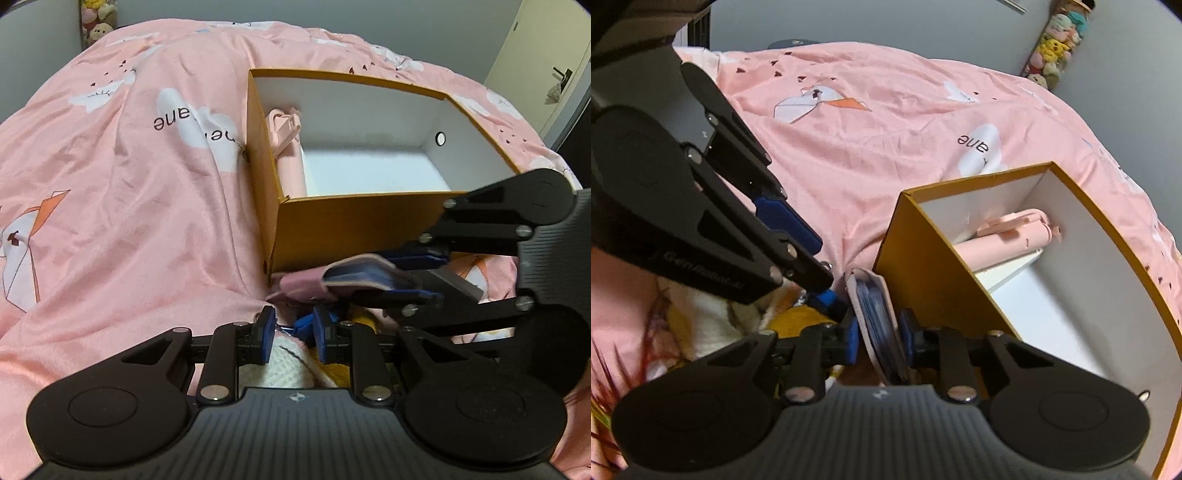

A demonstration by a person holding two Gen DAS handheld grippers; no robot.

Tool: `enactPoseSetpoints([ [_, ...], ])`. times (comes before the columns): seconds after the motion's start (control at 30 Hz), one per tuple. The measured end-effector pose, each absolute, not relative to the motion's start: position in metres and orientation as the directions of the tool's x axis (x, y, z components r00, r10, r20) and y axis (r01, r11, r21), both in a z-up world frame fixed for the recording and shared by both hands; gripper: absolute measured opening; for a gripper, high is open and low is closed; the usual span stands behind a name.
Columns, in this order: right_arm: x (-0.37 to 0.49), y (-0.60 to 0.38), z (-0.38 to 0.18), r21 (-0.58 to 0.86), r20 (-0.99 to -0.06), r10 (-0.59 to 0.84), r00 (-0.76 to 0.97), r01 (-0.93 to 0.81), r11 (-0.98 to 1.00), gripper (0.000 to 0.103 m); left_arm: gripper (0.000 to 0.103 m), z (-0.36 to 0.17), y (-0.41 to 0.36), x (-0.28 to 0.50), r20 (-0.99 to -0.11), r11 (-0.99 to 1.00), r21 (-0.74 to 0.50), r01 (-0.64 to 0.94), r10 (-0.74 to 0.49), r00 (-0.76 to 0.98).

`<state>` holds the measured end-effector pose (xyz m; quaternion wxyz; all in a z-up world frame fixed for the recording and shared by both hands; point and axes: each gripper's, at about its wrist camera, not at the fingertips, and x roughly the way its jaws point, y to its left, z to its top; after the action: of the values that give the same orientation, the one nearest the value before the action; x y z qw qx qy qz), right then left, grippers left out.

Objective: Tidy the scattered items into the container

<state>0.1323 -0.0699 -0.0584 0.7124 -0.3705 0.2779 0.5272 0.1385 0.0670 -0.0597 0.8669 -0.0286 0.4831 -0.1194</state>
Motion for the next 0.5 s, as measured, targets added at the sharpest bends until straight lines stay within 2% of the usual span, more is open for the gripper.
enactPoseSetpoints([
  [0.27, 0.126, -0.123, -0.015, -0.185, -0.703, 0.610, 0.366, -0.922, 0.340, 0.018, 0.024, -0.043, 0.054, 0.129, -0.790, 0.935, -0.282, 0.216, -0.354, 0.501],
  [0.43, 0.133, -0.175, 0.010, -0.060, -0.642, 0.639, 0.424, -0.859, 0.509, 0.018, 0.025, -0.043, 0.030, 0.133, -0.778, 0.901, -0.353, 0.253, -0.433, 0.455],
  [0.5, 0.135, -0.195, 0.017, -0.022, -0.615, 0.642, 0.458, -0.824, 0.566, 0.018, 0.029, -0.046, 0.021, 0.136, -0.781, 0.895, -0.362, 0.262, -0.444, 0.438],
])
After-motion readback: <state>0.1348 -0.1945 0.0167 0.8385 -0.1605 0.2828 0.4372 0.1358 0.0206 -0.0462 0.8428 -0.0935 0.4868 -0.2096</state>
